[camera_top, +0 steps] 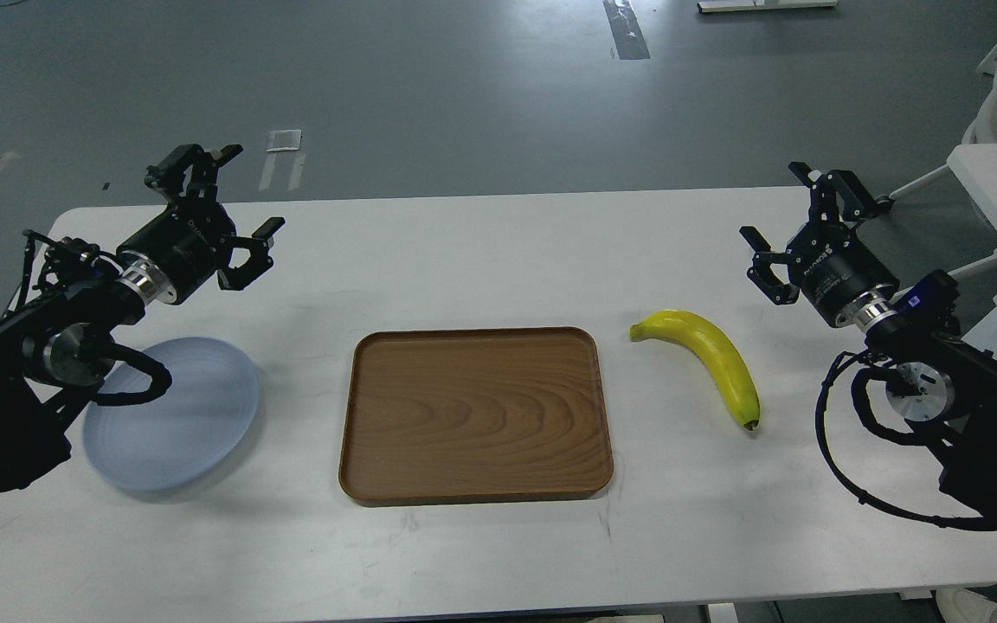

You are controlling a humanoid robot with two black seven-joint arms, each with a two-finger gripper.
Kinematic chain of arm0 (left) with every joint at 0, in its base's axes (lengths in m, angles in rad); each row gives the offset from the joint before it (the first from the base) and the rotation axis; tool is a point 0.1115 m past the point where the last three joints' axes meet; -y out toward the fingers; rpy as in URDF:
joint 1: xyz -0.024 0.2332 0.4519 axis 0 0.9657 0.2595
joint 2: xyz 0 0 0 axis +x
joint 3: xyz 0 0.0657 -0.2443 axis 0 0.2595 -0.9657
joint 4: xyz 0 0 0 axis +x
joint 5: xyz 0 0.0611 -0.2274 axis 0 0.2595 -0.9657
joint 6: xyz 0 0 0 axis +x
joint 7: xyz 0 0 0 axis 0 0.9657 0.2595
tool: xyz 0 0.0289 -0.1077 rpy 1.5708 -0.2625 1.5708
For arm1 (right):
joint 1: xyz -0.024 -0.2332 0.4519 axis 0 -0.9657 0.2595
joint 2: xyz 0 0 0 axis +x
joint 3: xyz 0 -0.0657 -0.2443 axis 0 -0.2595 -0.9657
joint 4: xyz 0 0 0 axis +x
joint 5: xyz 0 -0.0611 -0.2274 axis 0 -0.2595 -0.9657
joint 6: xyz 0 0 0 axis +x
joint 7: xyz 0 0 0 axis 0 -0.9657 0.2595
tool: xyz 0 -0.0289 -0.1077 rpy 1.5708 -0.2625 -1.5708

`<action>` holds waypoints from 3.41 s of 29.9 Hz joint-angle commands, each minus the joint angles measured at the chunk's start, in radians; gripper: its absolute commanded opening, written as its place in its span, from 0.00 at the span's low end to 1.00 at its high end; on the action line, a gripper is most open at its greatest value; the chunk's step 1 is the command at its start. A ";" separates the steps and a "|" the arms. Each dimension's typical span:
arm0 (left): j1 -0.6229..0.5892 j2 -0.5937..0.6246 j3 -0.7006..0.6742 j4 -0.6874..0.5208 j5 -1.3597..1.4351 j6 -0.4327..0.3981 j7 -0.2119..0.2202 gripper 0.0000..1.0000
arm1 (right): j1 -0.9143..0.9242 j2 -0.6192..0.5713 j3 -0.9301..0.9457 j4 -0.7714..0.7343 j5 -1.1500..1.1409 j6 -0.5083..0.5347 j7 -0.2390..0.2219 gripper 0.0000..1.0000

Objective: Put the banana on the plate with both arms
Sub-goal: 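Lower the left gripper down to the rim of the pale blue plate, then grip the plate rim with the left gripper and lift it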

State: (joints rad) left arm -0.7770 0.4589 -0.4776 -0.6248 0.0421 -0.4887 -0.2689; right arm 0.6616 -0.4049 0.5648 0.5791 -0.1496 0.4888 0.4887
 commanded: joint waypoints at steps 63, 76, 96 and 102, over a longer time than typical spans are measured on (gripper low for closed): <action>0.125 0.514 0.251 -0.220 1.587 0.154 -0.219 0.93 | 0.018 0.011 -0.022 0.018 -0.004 0.000 0.000 1.00; 0.145 0.451 0.249 -0.147 1.558 0.162 -0.217 0.72 | 0.019 0.003 -0.022 0.018 -0.004 0.000 0.000 1.00; 0.136 0.455 0.251 -0.142 1.532 0.210 -0.210 0.00 | 0.032 0.003 -0.022 0.018 -0.004 0.000 0.000 1.00; 0.092 0.465 0.249 -0.159 1.428 0.187 -0.219 0.00 | 0.035 0.001 -0.022 0.019 -0.004 0.000 0.000 1.00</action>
State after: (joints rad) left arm -0.6525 0.9159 -0.2271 -0.7680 1.5346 -0.2834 -0.4830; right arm 0.6958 -0.4027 0.5430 0.5972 -0.1533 0.4887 0.4887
